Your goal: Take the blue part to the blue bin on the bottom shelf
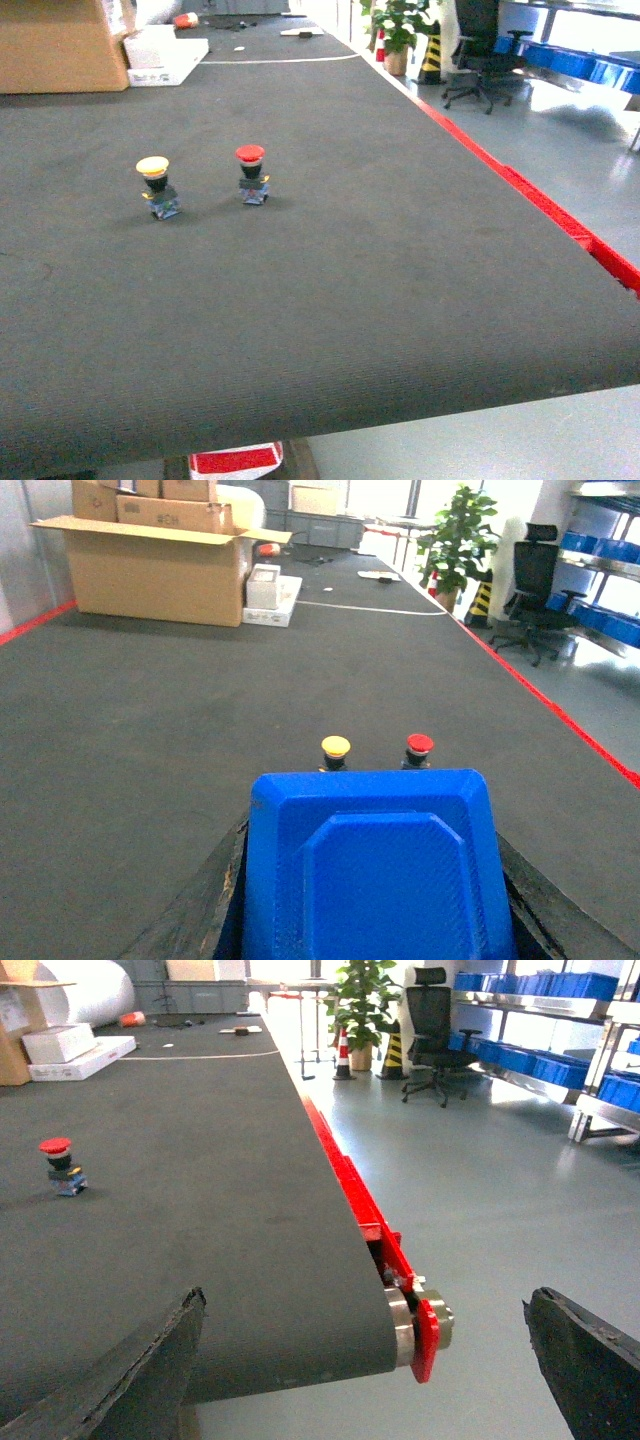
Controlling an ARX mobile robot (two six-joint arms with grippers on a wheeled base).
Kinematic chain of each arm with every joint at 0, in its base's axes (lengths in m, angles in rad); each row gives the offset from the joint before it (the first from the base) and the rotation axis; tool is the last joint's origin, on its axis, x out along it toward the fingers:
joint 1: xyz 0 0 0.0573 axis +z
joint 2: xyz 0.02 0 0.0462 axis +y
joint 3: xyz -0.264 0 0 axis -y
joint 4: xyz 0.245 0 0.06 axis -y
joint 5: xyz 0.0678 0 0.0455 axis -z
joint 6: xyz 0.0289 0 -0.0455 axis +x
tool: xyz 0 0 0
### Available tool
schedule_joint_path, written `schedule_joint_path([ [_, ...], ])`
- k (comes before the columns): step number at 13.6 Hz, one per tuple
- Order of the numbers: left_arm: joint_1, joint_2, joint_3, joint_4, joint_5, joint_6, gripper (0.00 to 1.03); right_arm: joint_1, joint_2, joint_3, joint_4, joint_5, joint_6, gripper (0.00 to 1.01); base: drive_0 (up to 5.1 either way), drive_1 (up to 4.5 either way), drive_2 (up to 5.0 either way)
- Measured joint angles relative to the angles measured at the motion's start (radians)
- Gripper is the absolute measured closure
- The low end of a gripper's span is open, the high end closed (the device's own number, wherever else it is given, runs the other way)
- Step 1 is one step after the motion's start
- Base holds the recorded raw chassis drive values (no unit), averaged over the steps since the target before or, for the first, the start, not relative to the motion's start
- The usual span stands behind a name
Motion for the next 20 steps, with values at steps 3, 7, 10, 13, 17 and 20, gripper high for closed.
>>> schedule_joint_path([
  [3, 0.000, 0.000, 0.000, 0.000, 0.000, 0.000, 0.59, 0.000, 0.000, 0.000, 0.000, 0.000, 0.000, 0.03, -1.6, -1.64, -1.6],
  [7, 0.000, 0.000, 0.000, 0.000, 0.000, 0.000, 0.59, 0.000, 0.000, 0.000, 0.000, 0.000, 0.000, 0.03, -1.6, -1.63, -1.6],
  [10, 0.000, 0.000, 0.000, 0.000, 0.000, 0.000, 0.59, 0.000, 0.000, 0.000, 0.000, 0.000, 0.000, 0.03, -1.6, -1.59, -1.6],
  [13, 0.000, 0.000, 0.000, 0.000, 0.000, 0.000, 0.59, 0.000, 0.000, 0.000, 0.000, 0.000, 0.000, 0.03, -1.6, -1.56, -1.6],
  [17, 0.000, 0.000, 0.000, 0.000, 0.000, 0.000, 0.59, 0.000, 0.000, 0.000, 0.000, 0.000, 0.000, 0.03, -1.6, -1.63, -1.6],
  [20, 0.000, 0.000, 0.000, 0.000, 0.000, 0.000, 0.59, 0.000, 0.000, 0.000, -0.001, 0.000, 0.000, 0.03, -1.5, -1.48, -1.5],
])
